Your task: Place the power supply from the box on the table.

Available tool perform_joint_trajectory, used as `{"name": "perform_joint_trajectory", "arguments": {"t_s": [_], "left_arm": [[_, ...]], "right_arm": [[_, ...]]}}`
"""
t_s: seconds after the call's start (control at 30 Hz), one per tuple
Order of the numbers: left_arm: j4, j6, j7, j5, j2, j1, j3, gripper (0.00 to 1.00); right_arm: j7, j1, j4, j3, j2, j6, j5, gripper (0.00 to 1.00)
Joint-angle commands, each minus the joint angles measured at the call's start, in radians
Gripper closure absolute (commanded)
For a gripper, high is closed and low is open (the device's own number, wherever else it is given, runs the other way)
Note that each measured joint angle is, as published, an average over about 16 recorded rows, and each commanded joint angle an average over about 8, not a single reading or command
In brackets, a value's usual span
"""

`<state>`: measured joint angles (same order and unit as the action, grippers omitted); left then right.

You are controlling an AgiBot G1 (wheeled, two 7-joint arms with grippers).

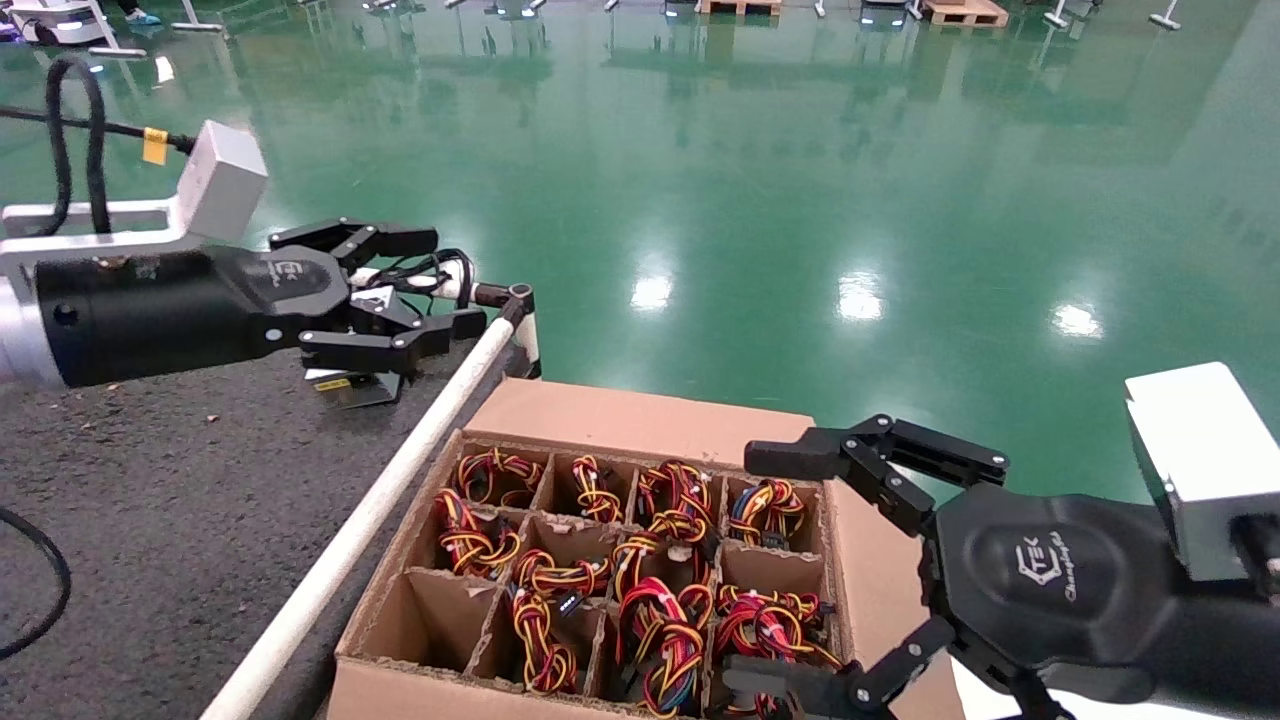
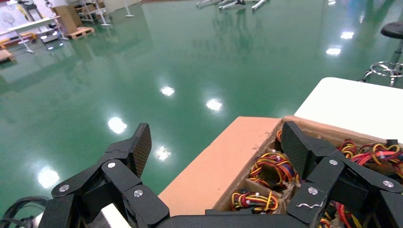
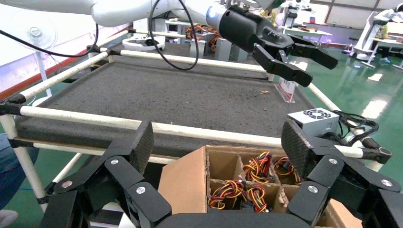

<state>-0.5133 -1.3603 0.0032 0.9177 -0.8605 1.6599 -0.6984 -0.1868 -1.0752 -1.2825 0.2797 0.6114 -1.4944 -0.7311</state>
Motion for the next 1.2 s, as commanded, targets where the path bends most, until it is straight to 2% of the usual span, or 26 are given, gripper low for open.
{"name": "perform_joint_trajectory", "arguments": {"t_s": [0.03,1.2], "left_arm": [[-0.013,-0.002,-0.003,-0.003,0.004,-0.010,0.007,0.00],[-0.339,-0.059,-0.084,-0.082,0.109,-0.257,0.184,0.00]], "right_arm": [[0.000,0.000,0.000,0.000,0.000,0.000,0.000,0.00],[0.000,0.000,-0.001,0.000,0.000,-0.001,0.000,0.00]]}}
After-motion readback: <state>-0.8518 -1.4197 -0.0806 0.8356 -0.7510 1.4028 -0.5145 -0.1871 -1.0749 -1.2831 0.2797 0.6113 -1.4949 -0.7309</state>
